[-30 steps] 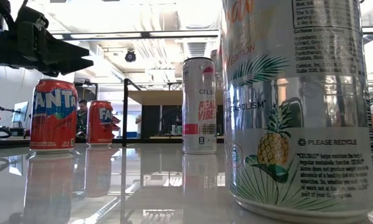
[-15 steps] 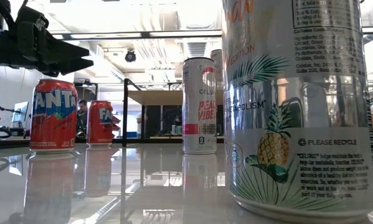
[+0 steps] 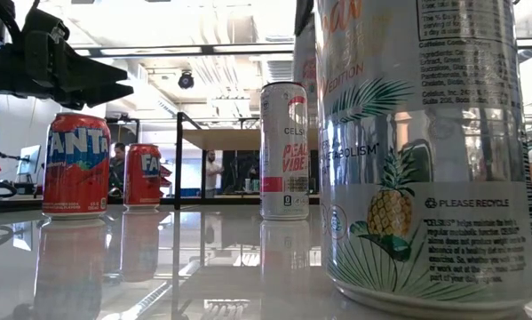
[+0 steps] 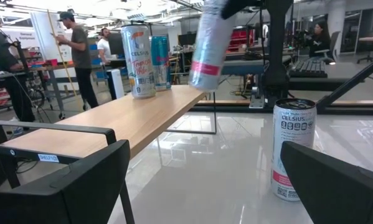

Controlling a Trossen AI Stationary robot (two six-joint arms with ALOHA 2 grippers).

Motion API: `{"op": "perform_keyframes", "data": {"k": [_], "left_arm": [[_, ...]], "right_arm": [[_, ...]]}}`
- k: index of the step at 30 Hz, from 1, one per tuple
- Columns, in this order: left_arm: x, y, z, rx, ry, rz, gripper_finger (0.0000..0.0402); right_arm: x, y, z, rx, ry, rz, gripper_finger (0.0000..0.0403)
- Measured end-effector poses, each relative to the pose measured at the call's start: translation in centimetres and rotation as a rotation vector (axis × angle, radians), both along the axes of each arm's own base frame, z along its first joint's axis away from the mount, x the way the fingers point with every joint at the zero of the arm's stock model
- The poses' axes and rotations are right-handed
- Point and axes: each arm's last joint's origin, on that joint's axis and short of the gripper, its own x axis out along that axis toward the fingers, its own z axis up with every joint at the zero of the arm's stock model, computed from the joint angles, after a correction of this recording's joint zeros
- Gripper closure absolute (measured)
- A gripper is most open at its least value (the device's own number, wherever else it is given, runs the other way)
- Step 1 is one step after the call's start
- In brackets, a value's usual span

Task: Place canned beverage on shelf
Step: Put the bottom white pink soda can on the shelf

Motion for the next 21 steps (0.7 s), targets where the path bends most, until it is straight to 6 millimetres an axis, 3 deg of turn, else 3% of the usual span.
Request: {"op": "perform_keyframes", "data": {"k": [11, 21], "left_arm": [[0.0, 0.0, 0.0, 0.0, 0.0, 0.0, 0.0002], [0.0, 0.0, 0.0, 0.0, 0.0, 0.0, 0.0002]], "right_arm": [[2.0, -4.7, 1.4, 0.029, -0.059, -0.035, 0.0168], [3.8, -8.4, -0.5, 0.112, -0.056, -0.062, 0.0168]]}}
